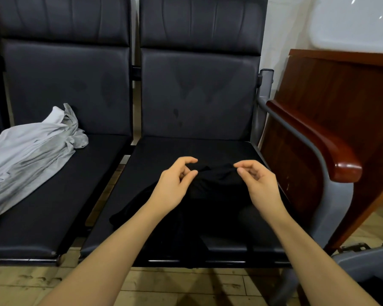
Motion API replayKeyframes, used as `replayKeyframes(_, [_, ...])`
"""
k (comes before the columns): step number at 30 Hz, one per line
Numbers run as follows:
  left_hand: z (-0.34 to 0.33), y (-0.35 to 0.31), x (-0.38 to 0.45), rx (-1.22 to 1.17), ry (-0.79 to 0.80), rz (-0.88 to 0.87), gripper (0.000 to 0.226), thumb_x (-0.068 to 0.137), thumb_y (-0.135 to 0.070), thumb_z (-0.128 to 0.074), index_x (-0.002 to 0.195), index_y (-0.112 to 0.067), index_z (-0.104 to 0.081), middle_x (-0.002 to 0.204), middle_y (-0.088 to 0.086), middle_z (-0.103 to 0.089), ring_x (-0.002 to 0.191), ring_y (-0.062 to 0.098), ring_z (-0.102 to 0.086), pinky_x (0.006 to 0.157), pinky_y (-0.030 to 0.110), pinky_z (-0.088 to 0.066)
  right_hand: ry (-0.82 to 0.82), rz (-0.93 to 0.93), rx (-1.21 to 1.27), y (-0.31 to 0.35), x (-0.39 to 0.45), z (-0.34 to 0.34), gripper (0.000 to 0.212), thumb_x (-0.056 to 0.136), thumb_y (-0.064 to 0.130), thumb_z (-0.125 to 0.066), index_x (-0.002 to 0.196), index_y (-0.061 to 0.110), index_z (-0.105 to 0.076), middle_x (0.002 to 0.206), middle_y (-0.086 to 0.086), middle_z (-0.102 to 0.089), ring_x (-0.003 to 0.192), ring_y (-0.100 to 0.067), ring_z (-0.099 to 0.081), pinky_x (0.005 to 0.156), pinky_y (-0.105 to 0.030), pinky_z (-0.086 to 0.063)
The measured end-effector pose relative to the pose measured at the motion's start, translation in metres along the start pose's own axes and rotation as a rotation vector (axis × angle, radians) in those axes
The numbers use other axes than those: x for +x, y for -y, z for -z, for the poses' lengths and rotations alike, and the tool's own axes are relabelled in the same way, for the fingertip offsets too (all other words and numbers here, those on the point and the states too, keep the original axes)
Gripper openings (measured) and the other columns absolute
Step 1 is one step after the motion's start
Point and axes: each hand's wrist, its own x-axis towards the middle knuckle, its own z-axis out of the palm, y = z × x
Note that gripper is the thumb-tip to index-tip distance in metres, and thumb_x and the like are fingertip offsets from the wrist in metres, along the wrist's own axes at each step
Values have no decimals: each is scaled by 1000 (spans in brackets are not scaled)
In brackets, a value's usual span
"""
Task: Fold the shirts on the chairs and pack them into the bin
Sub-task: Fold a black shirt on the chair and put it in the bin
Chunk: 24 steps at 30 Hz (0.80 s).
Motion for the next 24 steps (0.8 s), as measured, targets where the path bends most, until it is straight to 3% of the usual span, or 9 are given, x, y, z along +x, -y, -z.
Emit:
replayKeyframes(4, [3,-8,5,65,-22,-38,25,95,-19,-54,120,-22,-53,72,2,-54,65,12,-52,72,23,-46,35,104,-75,3,13,-2,27,93,3,-56,87,28,-65,89,9,-67,83,3,-61,76,-9,-44])
replayKeyframes(7, [-3,6,5,235,7,78,33,96,-23,-52,128,-21,-47,74,-6,-54,69,8,-54,73,32,-51,102,46,-172,-14,16,-10,29,91,5,-59,83,32,-65,88,10,-64,77,1,-58,76,-18,-42])
replayKeyframes(10, [-11,27,0,343,7,167,36,95,-25,-54,130,-18,-48,84,-7,-55,81,11,-56,83,34,-49,109,35,-347,-32,12,-19,27,89,14,-64,84,41,-62,93,15,-56,85,-6,-53,85,-30,-42])
replayKeyframes(12, [-13,32,-2,438,-40,71,32,94,-24,-55,125,-17,-54,94,-8,-52,91,12,-54,89,33,-43,87,78,-380,-32,9,-23,23,87,16,-66,88,39,-63,92,16,-53,88,-7,-51,88,-33,-42])
replayKeyframes(14, [-12,29,0,468,-88,-160,24,93,-26,-51,114,-18,-61,99,-8,-57,93,12,-54,86,30,-40,80,147,-346,-27,5,-23,18,85,14,-68,90,32,-66,88,13,-55,83,-6,-53,84,-30,-43])
replayKeyframes(17, [-15,24,1,518,105,-448,28,91,-34,-45,106,-21,-65,99,-10,-64,90,10,-57,82,28,-38,203,243,-345,-24,-2,-21,11,83,20,-71,93,21,-68,87,14,-62,82,-5,-59,83,-17,-42])
replayKeyframes(20, [-22,30,-6,664,388,-378,61,87,-55,-25,124,-22,-60,119,-9,-64,108,10,-58,94,27,-37,289,243,-442,-35,-8,-14,24,79,34,-74,101,33,-64,95,20,-64,90,-2,-61,92,-24,-42])
replayKeyframes(22, [-23,36,-7,694,440,-302,77,81,-65,-15,132,-23,-54,130,-9,-58,117,9,-54,99,24,-32,291,180,-516,-40,-10,-9,32,78,36,-74,104,44,-57,99,22,-62,97,2,-58,101,-31,-35])
replayKeyframes(24, [-23,38,-5,654,428,-258,73,83,-68,-25,133,-25,-53,130,-10,-57,118,7,-52,99,21,-30,296,100,-553,-40,-13,-6,33,80,34,-73,105,45,-55,99,20,-61,100,8,-52,107,-29,-25])
